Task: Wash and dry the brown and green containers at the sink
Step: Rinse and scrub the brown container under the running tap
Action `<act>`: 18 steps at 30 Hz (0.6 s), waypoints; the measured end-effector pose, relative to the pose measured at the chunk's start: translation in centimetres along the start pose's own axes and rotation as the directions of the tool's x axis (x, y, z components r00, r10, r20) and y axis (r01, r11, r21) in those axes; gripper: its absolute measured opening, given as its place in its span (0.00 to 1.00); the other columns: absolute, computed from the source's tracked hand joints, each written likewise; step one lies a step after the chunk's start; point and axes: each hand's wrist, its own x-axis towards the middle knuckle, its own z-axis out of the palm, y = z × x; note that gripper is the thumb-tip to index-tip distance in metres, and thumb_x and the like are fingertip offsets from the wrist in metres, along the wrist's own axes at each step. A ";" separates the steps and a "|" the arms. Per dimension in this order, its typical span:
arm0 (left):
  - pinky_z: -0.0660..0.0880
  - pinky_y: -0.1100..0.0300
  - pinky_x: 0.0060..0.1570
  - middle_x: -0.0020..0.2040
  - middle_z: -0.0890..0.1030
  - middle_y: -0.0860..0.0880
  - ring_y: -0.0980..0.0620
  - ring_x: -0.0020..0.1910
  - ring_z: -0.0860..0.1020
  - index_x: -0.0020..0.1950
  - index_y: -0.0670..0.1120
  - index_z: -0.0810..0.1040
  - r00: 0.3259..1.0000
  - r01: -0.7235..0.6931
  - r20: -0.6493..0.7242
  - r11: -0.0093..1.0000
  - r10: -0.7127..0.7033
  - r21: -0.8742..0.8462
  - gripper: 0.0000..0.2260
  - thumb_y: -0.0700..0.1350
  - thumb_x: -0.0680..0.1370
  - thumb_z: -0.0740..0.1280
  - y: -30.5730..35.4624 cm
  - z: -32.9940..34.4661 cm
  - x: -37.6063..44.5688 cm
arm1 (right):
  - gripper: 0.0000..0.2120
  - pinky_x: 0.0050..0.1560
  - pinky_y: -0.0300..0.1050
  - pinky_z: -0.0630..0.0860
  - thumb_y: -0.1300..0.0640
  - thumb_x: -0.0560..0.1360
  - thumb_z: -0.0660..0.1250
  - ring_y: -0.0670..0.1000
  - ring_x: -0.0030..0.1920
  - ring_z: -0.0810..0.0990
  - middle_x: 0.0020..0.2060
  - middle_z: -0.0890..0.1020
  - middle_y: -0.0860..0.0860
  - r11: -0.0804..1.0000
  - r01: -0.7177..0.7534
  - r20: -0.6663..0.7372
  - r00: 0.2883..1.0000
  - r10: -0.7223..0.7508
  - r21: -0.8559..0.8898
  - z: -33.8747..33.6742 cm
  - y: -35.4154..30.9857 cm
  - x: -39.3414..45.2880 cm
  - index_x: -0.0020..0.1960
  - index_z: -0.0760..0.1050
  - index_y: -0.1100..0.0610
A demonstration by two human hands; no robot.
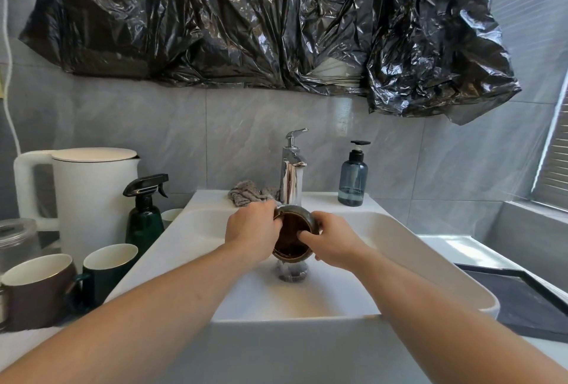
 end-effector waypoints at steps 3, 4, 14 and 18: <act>0.77 0.52 0.51 0.58 0.84 0.52 0.44 0.57 0.81 0.60 0.53 0.80 1.000 -0.025 -0.003 0.997 0.025 -0.076 0.08 0.51 0.84 0.64 -0.1 0.2 0.1 | 0.09 0.29 0.35 0.75 0.58 0.77 0.67 0.48 0.33 0.83 0.40 0.84 0.51 1.000 -0.005 -0.002 1.000 0.005 0.000 -0.1 -0.2 -0.1 0.57 0.78 0.52; 0.77 0.52 0.51 0.58 0.83 0.52 0.45 0.57 0.80 0.58 0.53 0.80 1.000 -0.030 0.002 0.994 0.030 -0.103 0.07 0.51 0.83 0.65 -0.2 0.2 0.2 | 0.08 0.29 0.36 0.75 0.59 0.77 0.66 0.49 0.32 0.82 0.39 0.83 0.52 1.000 -0.012 -0.006 1.000 0.012 -0.006 -0.1 -0.1 -0.1 0.56 0.78 0.53; 0.76 0.51 0.49 0.56 0.84 0.47 0.41 0.55 0.81 0.58 0.50 0.80 0.981 0.053 0.190 0.995 -0.036 -0.083 0.12 0.55 0.84 0.61 -0.5 0.9 0.3 | 0.11 0.35 0.40 0.83 0.58 0.81 0.65 0.51 0.35 0.88 0.46 0.85 0.55 0.990 -0.089 -0.041 0.995 0.093 0.107 -0.3 0.6 0.8 0.64 0.73 0.55; 0.75 0.51 0.47 0.54 0.84 0.46 0.41 0.54 0.81 0.58 0.50 0.79 0.997 0.000 0.082 1.000 -0.002 0.030 0.11 0.53 0.85 0.60 -0.5 0.3 0.2 | 0.12 0.31 0.38 0.78 0.54 0.82 0.64 0.49 0.34 0.85 0.42 0.85 0.52 0.997 -0.074 0.039 0.996 0.074 -0.001 0.1 0.3 0.5 0.63 0.78 0.55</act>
